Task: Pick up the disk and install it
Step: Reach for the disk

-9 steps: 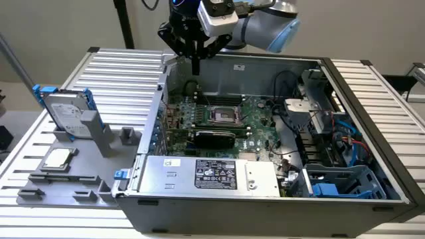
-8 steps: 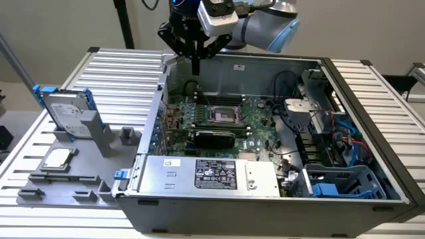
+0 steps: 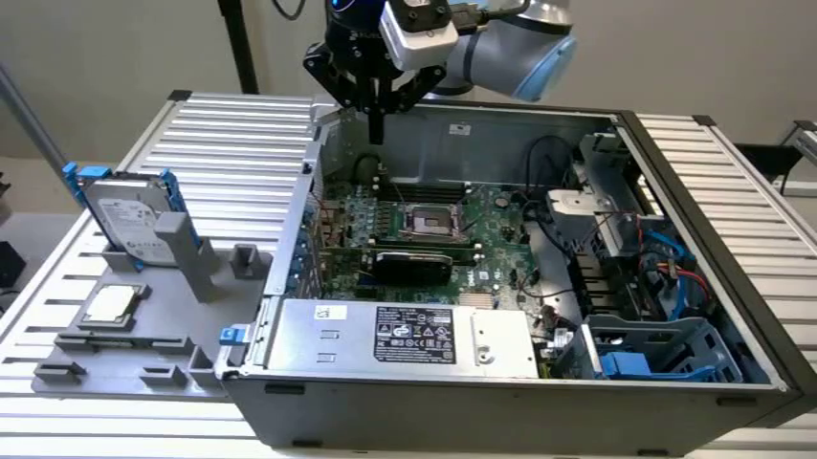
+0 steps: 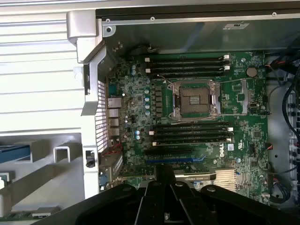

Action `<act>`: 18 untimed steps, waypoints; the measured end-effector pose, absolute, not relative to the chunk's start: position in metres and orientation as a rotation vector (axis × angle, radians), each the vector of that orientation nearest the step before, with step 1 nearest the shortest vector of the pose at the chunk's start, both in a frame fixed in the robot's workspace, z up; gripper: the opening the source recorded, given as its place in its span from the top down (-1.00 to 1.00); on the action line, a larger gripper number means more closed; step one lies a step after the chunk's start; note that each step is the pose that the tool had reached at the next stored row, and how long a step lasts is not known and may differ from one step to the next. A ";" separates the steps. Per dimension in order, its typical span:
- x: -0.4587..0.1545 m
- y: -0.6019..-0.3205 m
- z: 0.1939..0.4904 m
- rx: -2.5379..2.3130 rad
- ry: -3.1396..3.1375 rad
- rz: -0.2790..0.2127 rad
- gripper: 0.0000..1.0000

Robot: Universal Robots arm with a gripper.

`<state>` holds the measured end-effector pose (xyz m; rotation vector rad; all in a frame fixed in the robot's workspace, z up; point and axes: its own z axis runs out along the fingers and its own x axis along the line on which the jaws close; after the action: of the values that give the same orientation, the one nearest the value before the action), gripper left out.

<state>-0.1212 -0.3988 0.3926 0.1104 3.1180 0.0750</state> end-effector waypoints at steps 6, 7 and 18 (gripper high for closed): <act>-0.145 -0.400 0.393 0.110 3.118 0.075 0.79; -0.150 -0.400 0.393 0.110 3.118 0.075 0.79; -0.200 -0.400 0.392 0.110 3.118 0.074 0.79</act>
<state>-0.1998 -0.4003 0.3922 0.1104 3.1181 0.0742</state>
